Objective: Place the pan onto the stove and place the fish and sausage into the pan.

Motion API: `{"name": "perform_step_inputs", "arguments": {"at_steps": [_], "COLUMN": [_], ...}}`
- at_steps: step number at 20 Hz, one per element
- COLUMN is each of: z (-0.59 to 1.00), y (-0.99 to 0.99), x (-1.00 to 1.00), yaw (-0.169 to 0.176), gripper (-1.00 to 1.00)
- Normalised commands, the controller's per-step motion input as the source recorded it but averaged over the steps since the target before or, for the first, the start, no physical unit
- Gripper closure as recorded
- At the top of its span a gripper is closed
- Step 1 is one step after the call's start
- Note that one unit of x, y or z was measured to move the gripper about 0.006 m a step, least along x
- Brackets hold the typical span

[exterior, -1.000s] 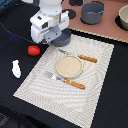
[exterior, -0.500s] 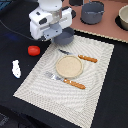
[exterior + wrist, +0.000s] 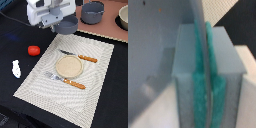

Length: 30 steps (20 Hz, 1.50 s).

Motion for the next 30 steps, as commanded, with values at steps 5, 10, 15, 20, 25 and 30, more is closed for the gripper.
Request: {"name": "perform_step_inputs", "arguments": {"at_steps": [5,10,15,20,25,30], "z": [0.12,0.0,-0.03,0.0,-0.01,-0.09], "y": [0.68,0.72,0.75,0.62,0.46,0.43], "x": [-0.48,-0.45,-0.29,0.08,0.28,0.22], "yaw": [0.005,0.003,0.0,0.0,0.0,0.0], "gripper": [1.0,1.0,1.0,1.0,1.0,1.0]}}
